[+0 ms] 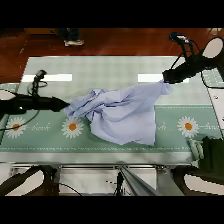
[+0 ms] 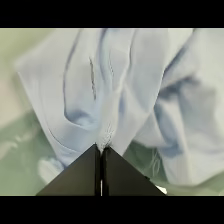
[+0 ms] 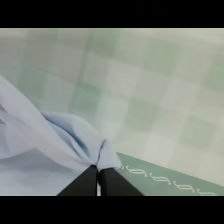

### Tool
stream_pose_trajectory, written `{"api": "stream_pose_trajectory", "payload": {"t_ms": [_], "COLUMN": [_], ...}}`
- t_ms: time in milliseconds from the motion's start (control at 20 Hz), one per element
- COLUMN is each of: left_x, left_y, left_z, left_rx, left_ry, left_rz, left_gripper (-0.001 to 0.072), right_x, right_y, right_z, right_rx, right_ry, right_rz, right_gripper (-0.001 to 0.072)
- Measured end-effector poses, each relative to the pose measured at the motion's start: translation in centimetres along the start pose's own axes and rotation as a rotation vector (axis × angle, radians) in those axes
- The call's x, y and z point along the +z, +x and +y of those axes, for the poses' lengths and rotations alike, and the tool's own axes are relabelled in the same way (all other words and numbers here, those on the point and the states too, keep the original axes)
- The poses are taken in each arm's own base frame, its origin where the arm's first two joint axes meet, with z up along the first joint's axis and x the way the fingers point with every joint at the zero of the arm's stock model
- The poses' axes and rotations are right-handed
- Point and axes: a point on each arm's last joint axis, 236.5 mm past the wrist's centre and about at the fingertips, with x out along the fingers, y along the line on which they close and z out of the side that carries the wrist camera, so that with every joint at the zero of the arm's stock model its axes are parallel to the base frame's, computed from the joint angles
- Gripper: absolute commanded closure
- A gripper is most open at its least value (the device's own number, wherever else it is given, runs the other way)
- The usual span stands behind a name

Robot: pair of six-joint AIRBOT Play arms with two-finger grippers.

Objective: Fold the shirts.

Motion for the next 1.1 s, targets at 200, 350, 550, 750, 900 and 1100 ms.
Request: {"api": "stream_pose_trajectory", "payload": {"t_ms": [200,350,550,750,900,1100], "left_x": [9.9,16.0,20.5,21.4,19.2,14.8], "left_y": [-10.6,-19.8,-29.6,-39.0,-43.2,-44.4], "left_z": [-0.1,-3.7,-13.2,-23.5,-29.1,-32.5], "left_rx": [0.115,0.179,0.222,0.352,0.474,0.631], "left_ry": [0.021,0.064,0.216,0.394,0.492,0.513], "left_rz": [-0.272,-0.512,-0.796,-1.115,-1.254,-1.269], "left_gripper": [0.0684,0.0684,0.0684,0.0684,0.0684,0.0684], "right_x": [0.8,2.2,2.7,-0.3,-3.3,-7.1], "right_y": [-6.7,-15.0,-28.5,-40.5,-45.7,-47.2], "right_z": [-0.4,0.3,2.1,3.6,4.6,5.2], "right_rx": [-0.082,-0.139,-0.204,-0.254,-0.249,-0.231], "right_ry": [-0.043,-0.074,-0.081,-0.039,0.002,0.049], "right_rz": [-0.11,-0.317,-0.682,-0.987,-1.123,-1.13], "right_gripper": [0.069,0.069,0.0691,0.0691,0.069,0.069]}}
